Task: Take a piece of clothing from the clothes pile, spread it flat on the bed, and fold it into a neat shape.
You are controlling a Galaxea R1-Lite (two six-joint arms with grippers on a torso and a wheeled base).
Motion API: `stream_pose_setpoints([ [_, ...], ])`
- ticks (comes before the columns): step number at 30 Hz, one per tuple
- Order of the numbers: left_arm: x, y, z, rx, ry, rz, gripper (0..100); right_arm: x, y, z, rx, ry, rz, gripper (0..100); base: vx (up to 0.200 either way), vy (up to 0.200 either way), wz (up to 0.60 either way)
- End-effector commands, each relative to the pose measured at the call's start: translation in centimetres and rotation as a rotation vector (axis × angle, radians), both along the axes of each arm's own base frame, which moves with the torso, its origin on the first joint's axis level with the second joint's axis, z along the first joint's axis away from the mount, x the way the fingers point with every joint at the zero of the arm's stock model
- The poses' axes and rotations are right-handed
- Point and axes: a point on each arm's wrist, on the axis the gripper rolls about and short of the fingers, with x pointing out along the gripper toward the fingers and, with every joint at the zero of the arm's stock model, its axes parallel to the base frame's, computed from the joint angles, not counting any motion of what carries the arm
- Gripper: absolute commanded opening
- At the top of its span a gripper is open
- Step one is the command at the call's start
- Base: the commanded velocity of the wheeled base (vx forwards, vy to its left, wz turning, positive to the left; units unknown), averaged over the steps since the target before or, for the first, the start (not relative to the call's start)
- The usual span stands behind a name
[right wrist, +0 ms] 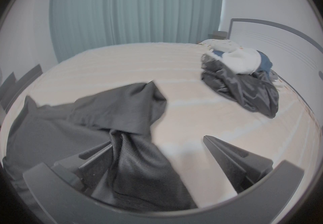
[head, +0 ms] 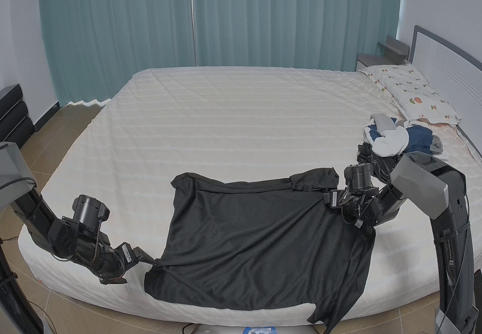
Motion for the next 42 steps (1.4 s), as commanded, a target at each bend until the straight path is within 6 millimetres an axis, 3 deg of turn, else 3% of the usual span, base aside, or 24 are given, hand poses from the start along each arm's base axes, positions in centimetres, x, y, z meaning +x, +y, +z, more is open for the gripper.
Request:
stream_pose_setpoints([
  [1, -0.1, 0.0, -0.1, 0.001, 0.004, 0.001, 100, 0.2, -3.1, 1.3, 0.038, -0.053, -0.065, 100, 0.000, 0.000, 0.00],
  [5, -0.1, 0.0, -0.1, 0.001, 0.006, -0.001, 100, 0.2, -4.9, 1.5, 0.076, -0.069, -0.058, 100, 0.000, 0.000, 0.00],
  [12, -0.1, 0.0, -0.1, 0.001, 0.006, 0.001, 100, 0.3, -8.7, -0.5, 0.093, -0.057, -0.114, 100, 0.000, 0.000, 0.00],
  [21, -0.1, 0.0, -0.1, 0.001, 0.006, -0.001, 100, 1.5, -12.7, 0.3, 0.176, -0.155, -0.239, 100, 0.000, 0.000, 0.00],
  [27, -0.1, 0.0, -0.1, 0.000, 0.004, 0.002, 100, 1.0, -12.1, 2.1, 0.320, -0.177, -0.222, 100, 0.000, 0.000, 0.00],
  [32, 0.4, 0.1, 0.4, -0.008, -0.020, 0.023, 100, -2.4, -10.7, 4.9, 0.458, -0.093, -0.044, 100, 0.000, 0.000, 0.00],
  [37, 4.8, -0.2, 3.5, -0.059, -0.170, 0.152, 100, -4.9, -10.9, 6.9, 0.485, -0.090, -0.053, 100, 0.000, 0.000, 0.00],
  [38, 5.0, -0.2, 3.5, -0.061, -0.174, 0.154, 100, -5.0, -10.9, 7.0, 0.486, -0.090, -0.054, 100, 0.000, 0.000, 0.00],
  [40, 7.5, -0.4, 5.0, -0.070, -0.253, 0.180, 100, -6.8, -10.4, 7.9, 0.552, -0.077, -0.086, 100, 0.000, 0.000, 0.00],
  [42, 9.7, -0.6, 4.8, -0.075, -0.276, 0.183, 100, -8.0, -10.0, 8.5, 0.594, -0.077, -0.102, 100, 0.000, 0.000, 0.00],
])
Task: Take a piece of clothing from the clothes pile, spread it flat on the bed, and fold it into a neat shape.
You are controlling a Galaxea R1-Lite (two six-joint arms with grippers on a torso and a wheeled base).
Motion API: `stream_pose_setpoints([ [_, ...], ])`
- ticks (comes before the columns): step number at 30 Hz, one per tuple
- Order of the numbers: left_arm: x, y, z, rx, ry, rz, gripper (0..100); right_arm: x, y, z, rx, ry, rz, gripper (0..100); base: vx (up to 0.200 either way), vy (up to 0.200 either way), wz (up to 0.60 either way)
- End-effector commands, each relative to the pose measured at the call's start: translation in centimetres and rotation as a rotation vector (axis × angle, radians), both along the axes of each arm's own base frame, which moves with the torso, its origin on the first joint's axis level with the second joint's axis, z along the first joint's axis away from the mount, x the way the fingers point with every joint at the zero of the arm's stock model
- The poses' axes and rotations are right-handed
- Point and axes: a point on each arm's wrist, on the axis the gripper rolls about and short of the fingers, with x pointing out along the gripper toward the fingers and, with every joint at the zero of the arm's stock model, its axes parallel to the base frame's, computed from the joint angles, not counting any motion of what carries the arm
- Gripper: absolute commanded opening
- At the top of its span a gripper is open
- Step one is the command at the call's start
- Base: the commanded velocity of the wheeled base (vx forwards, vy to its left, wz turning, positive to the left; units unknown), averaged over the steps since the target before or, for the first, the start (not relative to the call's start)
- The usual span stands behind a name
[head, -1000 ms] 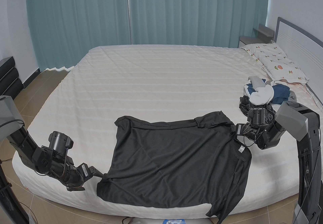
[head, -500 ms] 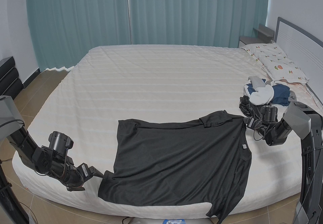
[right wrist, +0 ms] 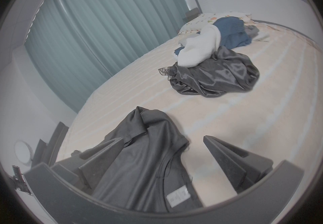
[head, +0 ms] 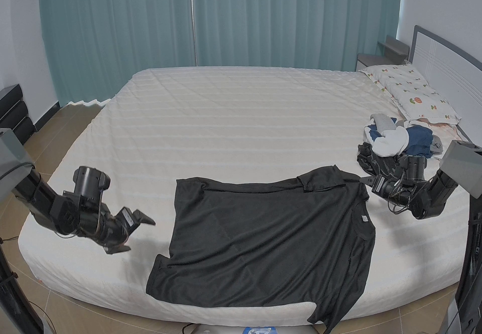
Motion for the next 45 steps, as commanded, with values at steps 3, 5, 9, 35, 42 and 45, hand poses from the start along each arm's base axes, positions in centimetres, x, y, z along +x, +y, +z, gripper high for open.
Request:
stream_pose_setpoints([
  [3, 8.4, -0.9, 0.3, -0.023, -0.137, 0.047, 100, -6.0, 1.3, 3.8, 0.135, 0.008, -0.038, 100, 0.000, 0.000, 0.00],
  [5, 10.7, -1.1, -0.6, -0.027, -0.154, 0.050, 100, -7.2, 1.4, 3.2, 0.152, 0.036, -0.047, 100, 0.000, 0.000, 0.00],
  [9, 14.5, -1.5, -1.8, -0.036, -0.185, 0.061, 100, -8.7, 1.3, 1.8, 0.160, 0.051, -0.058, 100, 0.000, 0.000, 0.00],
  [35, 23.2, -5.3, -4.4, -0.095, -0.267, 0.067, 100, -8.9, 2.2, 1.0, 0.237, -0.001, -0.072, 100, 0.000, 0.000, 0.00],
  [42, 23.8, -5.3, -5.2, -0.034, -0.337, 0.137, 100, -8.9, 2.2, 0.9, 0.232, 0.003, -0.070, 100, 0.000, 0.000, 0.00],
  [45, 23.8, -5.3, -5.5, -0.030, -0.337, 0.135, 100, -8.9, 2.2, 0.5, 0.229, 0.015, -0.070, 100, 0.000, 0.000, 0.00],
])
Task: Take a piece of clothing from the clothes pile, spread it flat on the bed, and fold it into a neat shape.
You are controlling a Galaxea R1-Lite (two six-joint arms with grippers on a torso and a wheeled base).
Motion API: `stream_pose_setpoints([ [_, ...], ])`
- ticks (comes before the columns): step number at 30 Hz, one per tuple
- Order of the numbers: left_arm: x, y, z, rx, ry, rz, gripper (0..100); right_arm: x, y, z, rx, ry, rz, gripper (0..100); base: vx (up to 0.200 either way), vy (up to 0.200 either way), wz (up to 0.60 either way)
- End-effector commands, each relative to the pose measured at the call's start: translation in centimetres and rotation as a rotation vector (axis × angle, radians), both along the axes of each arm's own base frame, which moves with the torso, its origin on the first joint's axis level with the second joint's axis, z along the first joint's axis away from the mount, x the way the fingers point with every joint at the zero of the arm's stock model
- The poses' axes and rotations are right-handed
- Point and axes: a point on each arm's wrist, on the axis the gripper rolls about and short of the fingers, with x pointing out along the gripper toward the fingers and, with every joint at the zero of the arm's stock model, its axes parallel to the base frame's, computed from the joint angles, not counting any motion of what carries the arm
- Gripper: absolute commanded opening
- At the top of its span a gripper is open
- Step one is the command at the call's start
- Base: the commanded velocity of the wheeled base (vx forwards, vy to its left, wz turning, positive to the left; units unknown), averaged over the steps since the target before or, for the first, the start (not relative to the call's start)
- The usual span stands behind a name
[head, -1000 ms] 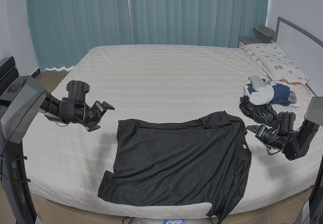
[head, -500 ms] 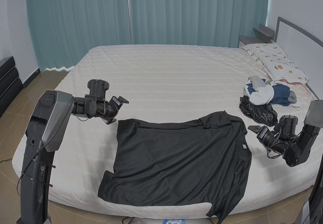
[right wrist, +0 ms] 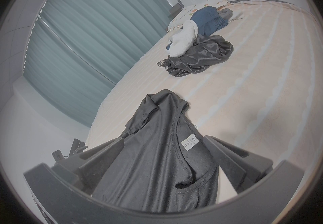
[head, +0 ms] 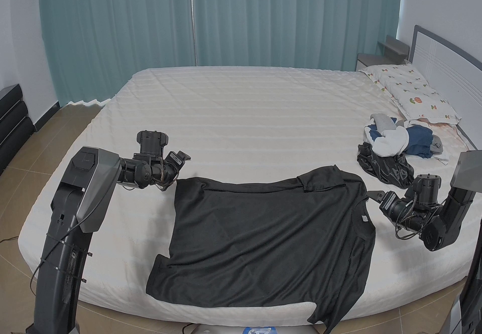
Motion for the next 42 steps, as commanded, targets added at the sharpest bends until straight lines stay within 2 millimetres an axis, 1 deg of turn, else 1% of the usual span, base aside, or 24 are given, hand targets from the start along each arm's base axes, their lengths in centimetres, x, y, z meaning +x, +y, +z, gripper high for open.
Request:
stream_pose_setpoints([
  [1, 0.0, -0.1, -0.8, 0.007, 0.009, -0.002, 100, 0.0, 0.0, -0.5, -0.002, 0.015, 0.002, 100, 0.000, 0.000, 0.00],
  [7, -0.1, -0.8, -1.6, 0.046, 0.011, -0.024, 100, 0.1, 0.1, -0.5, -0.002, 0.013, 0.003, 100, 0.000, 0.000, 0.00],
  [9, -0.1, -1.0, -2.2, 0.085, 0.012, -0.024, 100, 0.0, 0.3, -0.5, -0.002, 0.015, 0.010, 100, 0.000, 0.000, 0.00],
  [13, -0.1, -1.4, -2.8, 0.124, 0.003, -0.033, 100, 0.1, 0.4, -0.5, -0.002, 0.013, 0.013, 100, 0.000, 0.000, 0.00],
  [16, -0.1, -1.4, -2.9, 0.124, 0.006, -0.033, 100, 0.2, 0.8, -1.2, -0.007, 0.030, 0.022, 100, 0.000, 0.000, 0.00],
  [17, -0.1, -1.4, -2.9, 0.125, 0.006, -0.032, 0, 0.2, 1.0, -1.3, -0.012, 0.033, 0.017, 100, 0.000, 0.000, 0.00],
  [25, -0.1, -1.3, -3.1, 0.128, 0.007, -0.029, 0, 0.4, 1.2, -1.4, -0.026, 0.030, 0.001, 100, 0.000, 0.000, 0.00],
  [29, 0.0, -1.0, -3.0, 0.145, 0.000, 0.001, 0, 0.4, 1.2, -1.4, -0.026, 0.030, 0.001, 100, 0.000, 0.000, 0.00],
  [37, 0.5, -0.3, -2.4, 0.173, -0.067, 0.087, 0, 0.4, 1.2, -1.4, -0.027, 0.032, 0.001, 100, 0.000, 0.000, 0.00],
  [39, 0.7, 0.4, -2.1, 0.175, -0.081, 0.110, 0, 0.3, 1.2, -1.6, -0.027, 0.039, 0.001, 100, 0.000, 0.000, 0.00],
  [41, 0.7, 0.8, -2.0, 0.174, -0.085, 0.116, 0, 0.3, 1.2, -1.6, -0.027, 0.039, 0.001, 100, 0.000, 0.000, 0.00],
  [42, 0.8, 1.5, -2.0, 0.175, -0.086, 0.130, 0, 0.3, 1.2, -1.6, -0.027, 0.041, 0.001, 100, 0.000, 0.000, 0.00],
])
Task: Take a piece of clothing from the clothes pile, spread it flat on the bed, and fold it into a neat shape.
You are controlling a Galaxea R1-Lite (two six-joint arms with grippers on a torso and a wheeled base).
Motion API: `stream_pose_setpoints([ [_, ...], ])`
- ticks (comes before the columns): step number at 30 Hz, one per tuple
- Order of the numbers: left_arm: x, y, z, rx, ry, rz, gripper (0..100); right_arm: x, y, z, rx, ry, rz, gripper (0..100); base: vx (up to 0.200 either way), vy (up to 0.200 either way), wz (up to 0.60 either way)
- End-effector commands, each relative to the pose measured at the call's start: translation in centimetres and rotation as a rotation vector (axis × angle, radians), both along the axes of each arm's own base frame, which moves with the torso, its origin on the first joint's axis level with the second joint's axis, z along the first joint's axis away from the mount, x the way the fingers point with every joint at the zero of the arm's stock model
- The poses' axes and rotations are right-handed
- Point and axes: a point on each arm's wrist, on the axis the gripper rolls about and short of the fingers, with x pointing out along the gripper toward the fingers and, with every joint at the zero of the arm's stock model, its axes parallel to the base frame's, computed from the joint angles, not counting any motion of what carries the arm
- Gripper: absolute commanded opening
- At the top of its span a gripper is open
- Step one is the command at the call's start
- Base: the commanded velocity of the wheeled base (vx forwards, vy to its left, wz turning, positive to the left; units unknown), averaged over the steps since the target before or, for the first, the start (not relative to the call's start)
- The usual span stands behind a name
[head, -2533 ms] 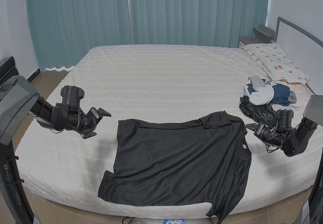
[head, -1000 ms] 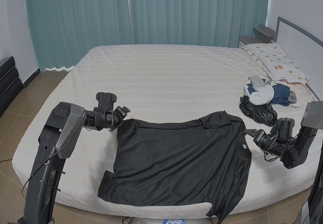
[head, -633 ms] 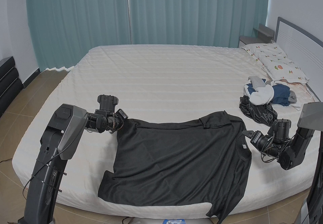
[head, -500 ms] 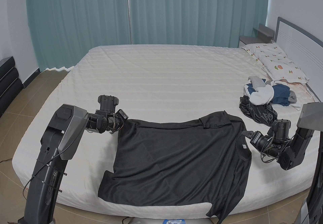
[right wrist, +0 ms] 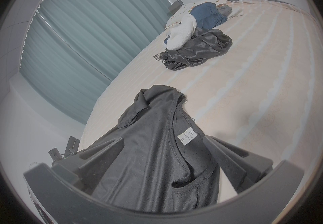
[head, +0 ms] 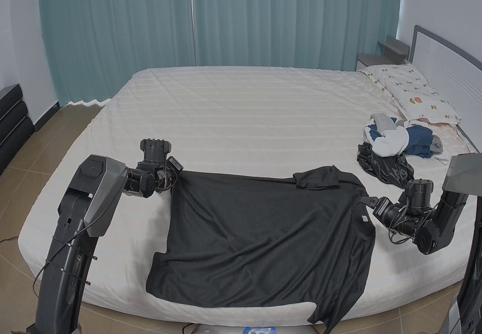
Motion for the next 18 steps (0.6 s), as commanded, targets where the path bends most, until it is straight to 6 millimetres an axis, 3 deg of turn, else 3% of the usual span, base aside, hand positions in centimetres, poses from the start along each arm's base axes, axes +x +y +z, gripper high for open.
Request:
stream_pose_setpoints([
  [1, 0.2, 1.5, 0.4, -0.005, -0.010, 0.029, 0, 0.0, 0.0, -0.3, 0.000, 0.008, 0.001, 100, 0.000, 0.000, 0.00],
  [7, 0.4, 3.6, 0.7, -0.006, -0.017, 0.067, 0, 0.1, 0.0, -0.6, -0.011, 0.016, 0.005, 100, 0.000, 0.000, 0.00],
  [18, 0.8, 4.8, 1.1, -0.013, -0.073, 0.093, 0, 1.1, -0.5, -2.6, -0.102, 0.040, 0.006, 100, 0.000, 0.000, 0.00],
])
